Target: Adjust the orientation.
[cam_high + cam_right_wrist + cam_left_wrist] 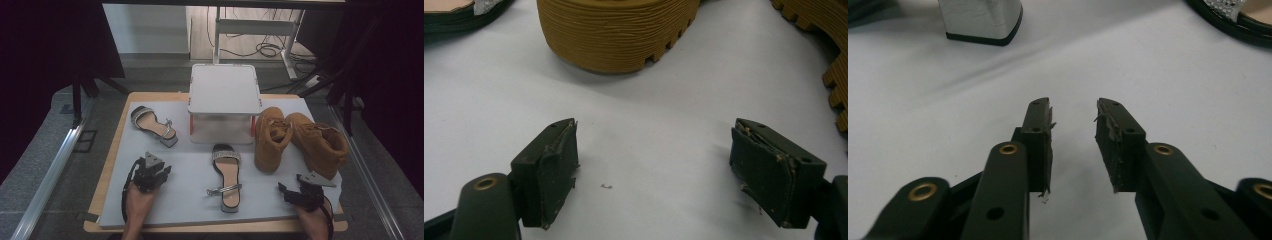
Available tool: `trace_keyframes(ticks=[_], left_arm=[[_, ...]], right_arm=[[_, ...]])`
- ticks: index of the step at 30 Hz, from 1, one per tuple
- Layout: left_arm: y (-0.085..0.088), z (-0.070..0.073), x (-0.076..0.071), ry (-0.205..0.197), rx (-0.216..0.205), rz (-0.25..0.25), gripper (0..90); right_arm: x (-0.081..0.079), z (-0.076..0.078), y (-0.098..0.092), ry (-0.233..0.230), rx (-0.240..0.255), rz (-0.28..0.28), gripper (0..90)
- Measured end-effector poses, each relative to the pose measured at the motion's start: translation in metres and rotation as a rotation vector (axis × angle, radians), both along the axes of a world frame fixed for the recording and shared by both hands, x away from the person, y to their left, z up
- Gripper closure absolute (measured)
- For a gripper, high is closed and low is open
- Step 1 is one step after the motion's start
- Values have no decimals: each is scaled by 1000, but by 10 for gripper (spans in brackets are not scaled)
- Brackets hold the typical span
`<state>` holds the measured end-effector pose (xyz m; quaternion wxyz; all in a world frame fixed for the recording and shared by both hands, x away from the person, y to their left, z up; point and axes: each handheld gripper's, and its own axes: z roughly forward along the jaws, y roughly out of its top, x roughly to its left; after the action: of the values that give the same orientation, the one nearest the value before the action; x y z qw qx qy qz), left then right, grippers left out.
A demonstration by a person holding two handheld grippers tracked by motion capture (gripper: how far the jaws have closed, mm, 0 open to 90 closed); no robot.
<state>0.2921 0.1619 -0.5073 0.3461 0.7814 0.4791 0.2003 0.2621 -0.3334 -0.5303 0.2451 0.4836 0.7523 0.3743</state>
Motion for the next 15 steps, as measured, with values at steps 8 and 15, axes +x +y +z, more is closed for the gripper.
trace_keyframes(ticks=[8,15], left_arm=[[-6,1,13,17,-63,-23,773],[-13,4,23,5,-29,-43,849]], right_arm=[[0,0,0,0,0,0,203],[0,0,0,0,0,0,204]])
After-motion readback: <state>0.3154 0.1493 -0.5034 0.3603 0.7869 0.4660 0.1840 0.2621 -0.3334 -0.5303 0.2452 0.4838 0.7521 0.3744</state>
